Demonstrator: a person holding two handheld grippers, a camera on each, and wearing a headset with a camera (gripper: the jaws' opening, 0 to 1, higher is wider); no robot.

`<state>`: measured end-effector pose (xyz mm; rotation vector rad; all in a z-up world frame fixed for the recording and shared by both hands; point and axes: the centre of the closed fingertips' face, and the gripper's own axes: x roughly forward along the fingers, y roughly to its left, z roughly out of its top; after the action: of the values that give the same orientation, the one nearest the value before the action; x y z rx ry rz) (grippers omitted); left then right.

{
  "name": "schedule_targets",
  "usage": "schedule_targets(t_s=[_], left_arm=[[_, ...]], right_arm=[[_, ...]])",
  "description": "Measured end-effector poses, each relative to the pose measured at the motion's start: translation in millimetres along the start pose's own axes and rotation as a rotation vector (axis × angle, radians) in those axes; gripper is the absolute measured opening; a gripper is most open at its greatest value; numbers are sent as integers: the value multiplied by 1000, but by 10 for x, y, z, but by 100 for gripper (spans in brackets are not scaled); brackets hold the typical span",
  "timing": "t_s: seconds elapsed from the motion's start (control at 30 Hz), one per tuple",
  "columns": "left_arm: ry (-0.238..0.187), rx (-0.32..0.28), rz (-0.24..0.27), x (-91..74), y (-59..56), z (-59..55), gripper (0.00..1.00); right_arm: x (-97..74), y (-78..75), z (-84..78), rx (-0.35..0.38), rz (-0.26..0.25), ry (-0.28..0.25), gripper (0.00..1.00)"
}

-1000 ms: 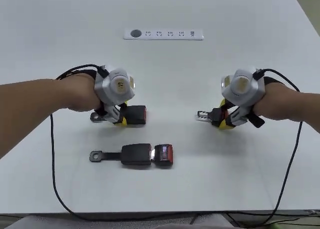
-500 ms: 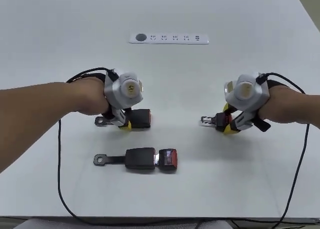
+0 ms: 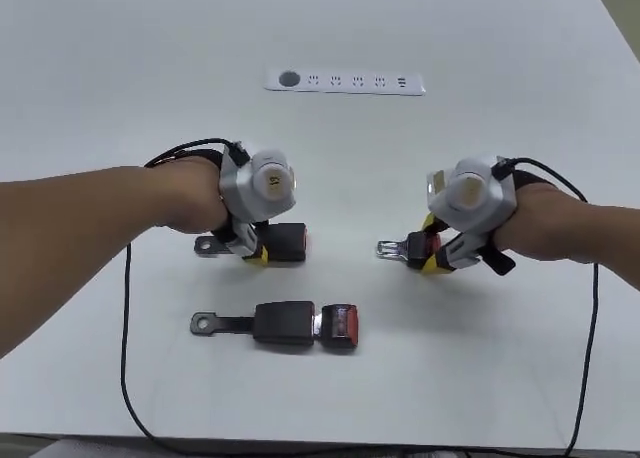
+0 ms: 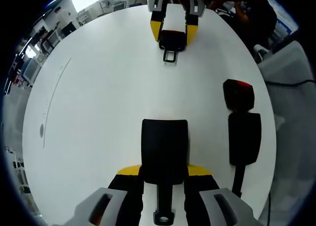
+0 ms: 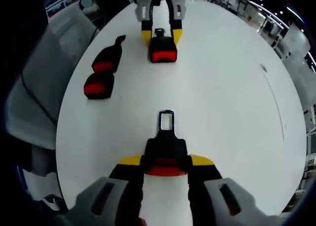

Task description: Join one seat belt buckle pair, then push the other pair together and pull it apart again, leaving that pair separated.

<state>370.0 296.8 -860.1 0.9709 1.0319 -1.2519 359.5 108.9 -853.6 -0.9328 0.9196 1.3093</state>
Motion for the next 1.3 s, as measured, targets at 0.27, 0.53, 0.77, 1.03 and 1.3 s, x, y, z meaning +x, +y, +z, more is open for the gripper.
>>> schedule_targets(t_s=[0.27,0.53,0.77,1.03,1.3], left_arm=[[10,5,0,-6,-15,7,32],[13,5,0,-6,-18,6,32],[16,8,0,-13,-28,7,32],[26,11,0,-9,-30,9,32],[31,13,-1,-11,-35,13,32]], right_arm=[[174,-27,314,-8,8,-36,35],[297,-77,561,-10,1,-61,35],[374,-125,714,-7,-4,-72,35],[408,-130,806,-19,-4,-78,35],[376,-80,829,-28,-4,-81,34]])
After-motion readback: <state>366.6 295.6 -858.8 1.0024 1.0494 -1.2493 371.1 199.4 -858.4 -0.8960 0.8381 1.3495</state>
